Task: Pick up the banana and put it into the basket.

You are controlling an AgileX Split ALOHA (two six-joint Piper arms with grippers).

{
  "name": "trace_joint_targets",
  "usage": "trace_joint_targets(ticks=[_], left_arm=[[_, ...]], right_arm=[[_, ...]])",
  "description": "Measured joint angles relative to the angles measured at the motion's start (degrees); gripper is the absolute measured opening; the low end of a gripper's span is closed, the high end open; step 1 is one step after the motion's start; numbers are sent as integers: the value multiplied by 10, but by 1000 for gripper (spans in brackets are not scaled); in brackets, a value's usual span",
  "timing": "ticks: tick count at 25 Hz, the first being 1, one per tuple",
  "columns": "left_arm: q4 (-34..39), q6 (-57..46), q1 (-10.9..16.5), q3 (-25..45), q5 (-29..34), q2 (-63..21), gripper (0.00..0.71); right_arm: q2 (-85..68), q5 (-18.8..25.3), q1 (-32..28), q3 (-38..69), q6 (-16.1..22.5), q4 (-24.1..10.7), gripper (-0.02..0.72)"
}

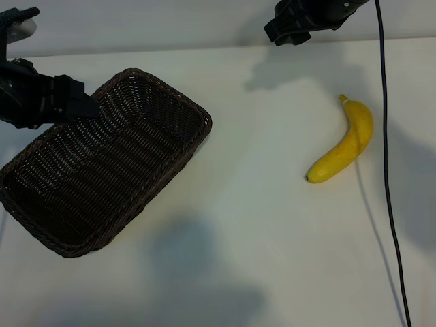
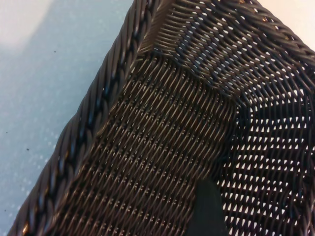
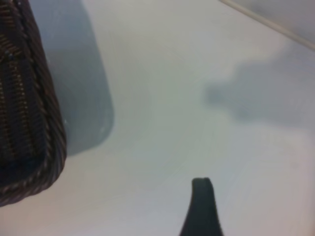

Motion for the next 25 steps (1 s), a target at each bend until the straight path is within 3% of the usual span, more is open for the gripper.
trace_joint_targets(ticks=[25], left_arm=[[1, -2, 0, 0, 29, 0, 557]], right_arm=[[0, 1, 0, 0, 0, 0, 568]])
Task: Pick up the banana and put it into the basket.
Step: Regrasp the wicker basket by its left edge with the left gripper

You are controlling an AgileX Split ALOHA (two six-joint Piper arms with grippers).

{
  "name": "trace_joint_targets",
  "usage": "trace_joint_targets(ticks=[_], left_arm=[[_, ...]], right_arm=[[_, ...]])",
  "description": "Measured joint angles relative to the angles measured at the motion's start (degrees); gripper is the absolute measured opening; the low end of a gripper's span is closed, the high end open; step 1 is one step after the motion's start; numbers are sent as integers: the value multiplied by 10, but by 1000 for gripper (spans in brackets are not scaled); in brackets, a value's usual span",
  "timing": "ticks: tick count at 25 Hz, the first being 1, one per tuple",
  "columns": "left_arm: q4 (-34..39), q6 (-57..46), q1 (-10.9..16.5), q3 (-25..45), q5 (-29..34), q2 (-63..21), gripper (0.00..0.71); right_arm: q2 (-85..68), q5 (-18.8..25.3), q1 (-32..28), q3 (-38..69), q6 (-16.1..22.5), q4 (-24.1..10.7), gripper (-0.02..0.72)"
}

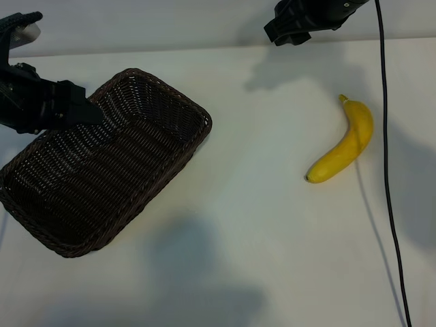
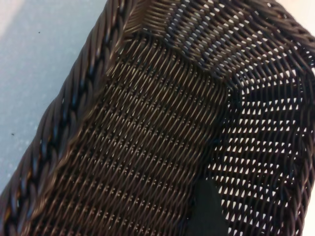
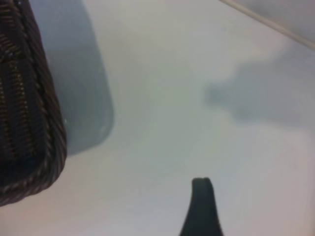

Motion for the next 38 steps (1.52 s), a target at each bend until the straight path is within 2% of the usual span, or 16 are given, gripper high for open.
trace_joint_targets(ticks=[6, 8, 14, 17, 21, 24, 28, 38], left_arm=[[26, -107, 0, 0, -9, -13, 557], [67, -167, 0, 0, -12, -35, 557], [267, -395, 0, 2, 19, -115, 557], [311, -471, 0, 22, 28, -151, 557], [315, -502, 0, 85, 11, -167, 557], [315, -515, 0, 163, -25, -166, 557], [312, -525, 0, 230, -74, -166, 557], [310, -563, 0, 274, -181, -160, 557]], right_arm=[[0, 0, 0, 0, 0, 0, 568], [0, 1, 0, 0, 0, 0, 568], [0, 1, 0, 0, 0, 0, 568], [0, 1, 0, 0, 0, 0, 568], [0, 1, 0, 0, 0, 0, 568], [0, 1, 0, 0, 0, 0, 568], [0, 1, 0, 0, 0, -5, 568], [0, 2, 0, 0, 0, -9, 568]])
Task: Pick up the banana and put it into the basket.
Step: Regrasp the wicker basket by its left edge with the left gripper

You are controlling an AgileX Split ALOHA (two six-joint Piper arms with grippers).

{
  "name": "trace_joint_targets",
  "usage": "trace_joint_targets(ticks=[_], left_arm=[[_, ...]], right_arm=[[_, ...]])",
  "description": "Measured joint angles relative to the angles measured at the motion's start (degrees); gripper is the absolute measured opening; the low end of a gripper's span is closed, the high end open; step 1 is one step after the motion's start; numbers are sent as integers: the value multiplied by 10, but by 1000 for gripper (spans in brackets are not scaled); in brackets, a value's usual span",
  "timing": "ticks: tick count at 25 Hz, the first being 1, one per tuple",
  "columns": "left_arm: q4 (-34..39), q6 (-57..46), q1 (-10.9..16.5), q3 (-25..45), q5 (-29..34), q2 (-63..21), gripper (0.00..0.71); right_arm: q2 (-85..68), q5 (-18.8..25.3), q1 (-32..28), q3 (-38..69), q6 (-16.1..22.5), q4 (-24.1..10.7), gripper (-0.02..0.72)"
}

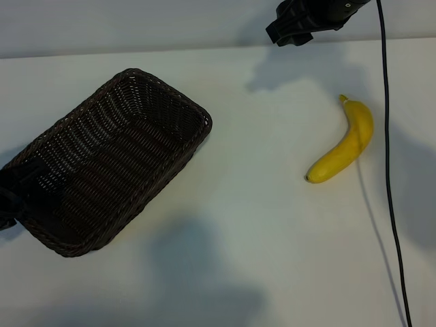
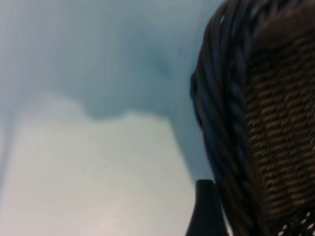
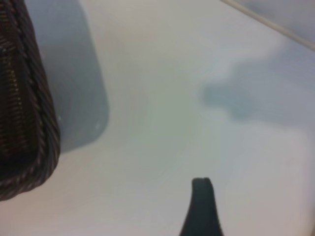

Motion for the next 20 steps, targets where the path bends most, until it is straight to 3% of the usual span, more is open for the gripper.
trace_joint_targets(ticks=[9, 20], left_arm=[[-12, -5, 0, 1, -49, 90, 557], [-21, -2, 0, 21, -105, 136, 529]], right_arm=[[0, 11, 0, 0, 0, -1, 568], [0, 14, 0, 0, 0, -2, 568]])
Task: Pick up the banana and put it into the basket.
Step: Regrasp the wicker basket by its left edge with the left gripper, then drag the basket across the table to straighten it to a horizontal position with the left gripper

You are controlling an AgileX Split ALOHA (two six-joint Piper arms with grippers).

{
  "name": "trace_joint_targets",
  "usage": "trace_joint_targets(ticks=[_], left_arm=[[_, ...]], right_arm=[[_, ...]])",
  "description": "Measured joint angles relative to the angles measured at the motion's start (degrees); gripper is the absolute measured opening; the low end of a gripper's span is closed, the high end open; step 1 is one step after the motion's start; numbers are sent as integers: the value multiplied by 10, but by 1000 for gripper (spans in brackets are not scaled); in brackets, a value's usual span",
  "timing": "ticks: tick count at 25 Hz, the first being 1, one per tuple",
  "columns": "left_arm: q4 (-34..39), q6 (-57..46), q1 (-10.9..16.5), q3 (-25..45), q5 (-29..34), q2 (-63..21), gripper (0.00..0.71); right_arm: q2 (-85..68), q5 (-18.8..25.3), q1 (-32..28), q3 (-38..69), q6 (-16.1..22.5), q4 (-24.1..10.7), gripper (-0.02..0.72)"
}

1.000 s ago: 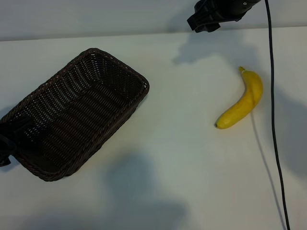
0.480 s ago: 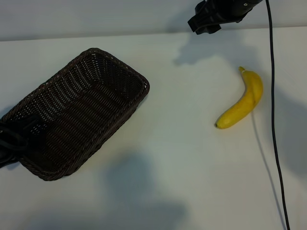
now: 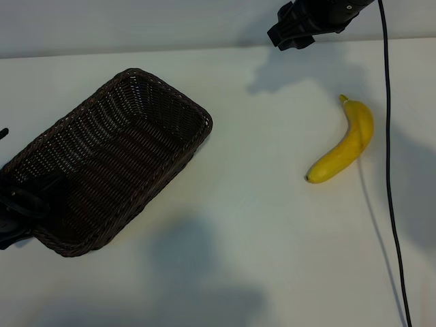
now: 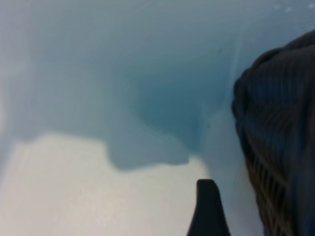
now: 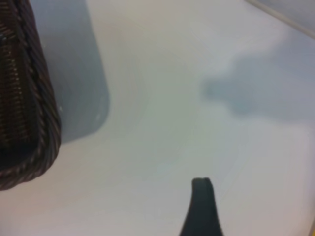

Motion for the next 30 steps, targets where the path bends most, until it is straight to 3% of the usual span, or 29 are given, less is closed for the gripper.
trace_joint_targets(ticks=[4, 8, 10, 18, 30], left_arm=[[0, 0, 0, 7, -21, 3, 426], [-5, -5, 0, 7, -30, 11, 241], [-7, 1, 0, 7, -35, 12, 211], [-9, 25, 0, 0, -29, 12, 192], [-107, 252, 0, -143, 124, -10, 167]], right_arm=[[0, 3, 0, 0, 0, 0, 568], [0, 7, 0, 0, 0, 0, 568], [0, 10, 0, 0, 0, 0, 568], [0, 13, 0, 0, 0, 0, 568], [0, 30, 0, 0, 0, 0, 568]])
